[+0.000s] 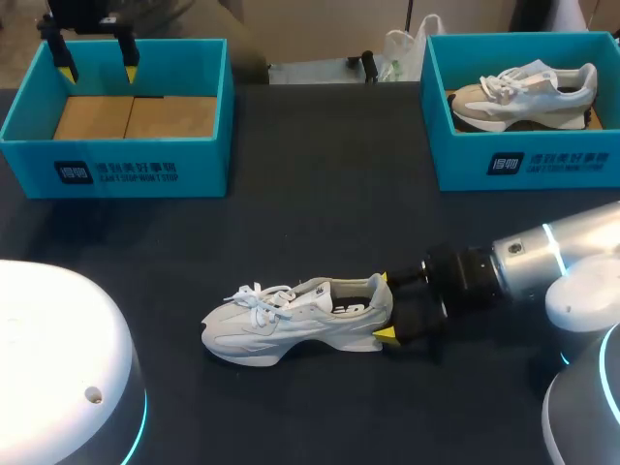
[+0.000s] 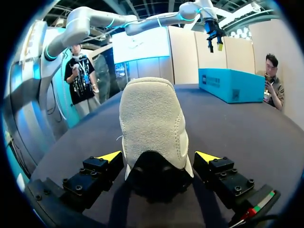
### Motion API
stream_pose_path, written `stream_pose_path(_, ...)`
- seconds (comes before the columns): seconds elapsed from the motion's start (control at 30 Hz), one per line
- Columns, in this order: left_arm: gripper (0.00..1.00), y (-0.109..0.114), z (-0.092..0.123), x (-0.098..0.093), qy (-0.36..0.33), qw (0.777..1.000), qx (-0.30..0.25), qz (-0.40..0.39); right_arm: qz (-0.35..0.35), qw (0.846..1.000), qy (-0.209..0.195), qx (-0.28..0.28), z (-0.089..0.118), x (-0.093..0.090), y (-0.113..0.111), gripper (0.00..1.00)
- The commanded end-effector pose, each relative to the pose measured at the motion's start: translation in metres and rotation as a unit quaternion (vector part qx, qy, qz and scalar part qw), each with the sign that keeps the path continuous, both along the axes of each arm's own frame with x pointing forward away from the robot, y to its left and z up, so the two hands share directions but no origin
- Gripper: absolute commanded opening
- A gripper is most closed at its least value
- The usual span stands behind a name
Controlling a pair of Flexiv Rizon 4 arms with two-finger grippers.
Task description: Take the shoe out of the shoebox, open the shoe tongue, remove and reinsert the insole, then place the shoe into the shoebox
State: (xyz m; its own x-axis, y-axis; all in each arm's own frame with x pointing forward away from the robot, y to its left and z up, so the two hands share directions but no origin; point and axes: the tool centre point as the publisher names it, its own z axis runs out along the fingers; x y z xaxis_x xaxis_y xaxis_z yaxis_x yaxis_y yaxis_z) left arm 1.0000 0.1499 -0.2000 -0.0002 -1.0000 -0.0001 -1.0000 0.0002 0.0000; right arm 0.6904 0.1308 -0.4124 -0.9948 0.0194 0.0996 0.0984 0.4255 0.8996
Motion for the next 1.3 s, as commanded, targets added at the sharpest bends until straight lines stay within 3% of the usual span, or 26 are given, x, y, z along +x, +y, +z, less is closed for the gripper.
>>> stream_pose_path(0.03, 1.00, 0.000, 0.000, 0.000, 0.000, 1.000, 0.000, 0.000, -0.003, 1.000, -0.002, -0.002, 0.001, 0.000, 0.004, 1.00)
stream_pose_path(1.3, 1.00, 0.000, 0.000, 0.000, 0.000, 1.000, 0.000, 0.000, -0.007, 1.000, -0.006, 0.002, -0.007, -0.003, 0.029, 1.00)
